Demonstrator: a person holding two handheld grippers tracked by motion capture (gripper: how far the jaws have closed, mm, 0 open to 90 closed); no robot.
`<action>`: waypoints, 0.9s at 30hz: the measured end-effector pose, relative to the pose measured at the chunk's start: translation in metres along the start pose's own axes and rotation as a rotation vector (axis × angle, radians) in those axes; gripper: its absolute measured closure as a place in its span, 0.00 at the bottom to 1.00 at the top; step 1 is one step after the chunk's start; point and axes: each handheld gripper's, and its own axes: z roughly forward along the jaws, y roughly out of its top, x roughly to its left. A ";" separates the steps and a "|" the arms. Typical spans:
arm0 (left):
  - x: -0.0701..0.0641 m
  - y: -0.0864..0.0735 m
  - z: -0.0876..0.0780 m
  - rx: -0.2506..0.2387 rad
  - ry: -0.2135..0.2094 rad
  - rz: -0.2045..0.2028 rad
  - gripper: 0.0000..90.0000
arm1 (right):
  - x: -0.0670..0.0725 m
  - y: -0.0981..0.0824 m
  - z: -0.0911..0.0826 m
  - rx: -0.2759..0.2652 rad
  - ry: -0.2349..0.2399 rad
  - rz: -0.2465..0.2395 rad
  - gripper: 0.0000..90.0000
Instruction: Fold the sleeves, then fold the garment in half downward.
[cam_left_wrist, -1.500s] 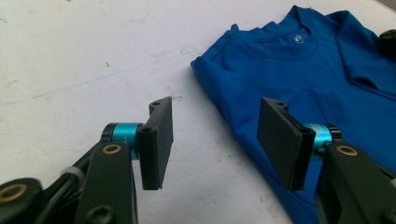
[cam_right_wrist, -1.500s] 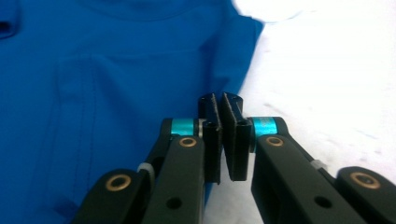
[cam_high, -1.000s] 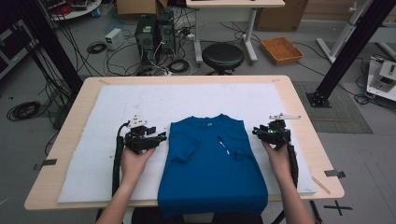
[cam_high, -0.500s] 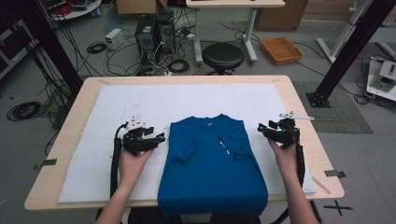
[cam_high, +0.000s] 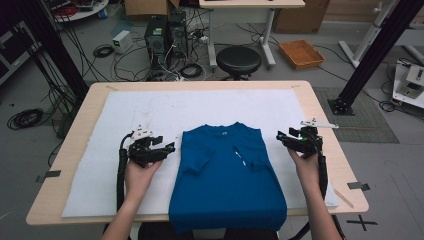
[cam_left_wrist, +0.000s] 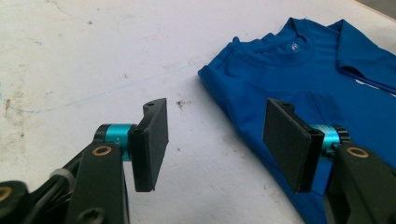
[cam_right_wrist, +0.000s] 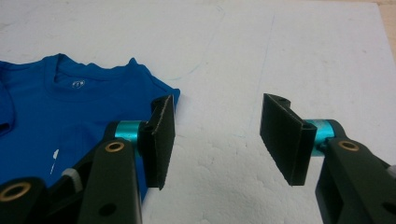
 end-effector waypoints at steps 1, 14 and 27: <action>0.000 0.000 0.000 -0.003 -0.002 -0.003 0.45 | 0.000 0.000 -0.001 0.000 -0.002 0.003 0.50; -0.001 0.004 0.009 0.024 -0.010 -0.028 0.46 | 0.001 0.000 0.001 0.001 0.050 0.016 0.54; 0.000 0.029 0.061 0.120 -0.001 -0.086 0.51 | 0.023 0.003 0.046 0.102 0.100 -0.030 0.66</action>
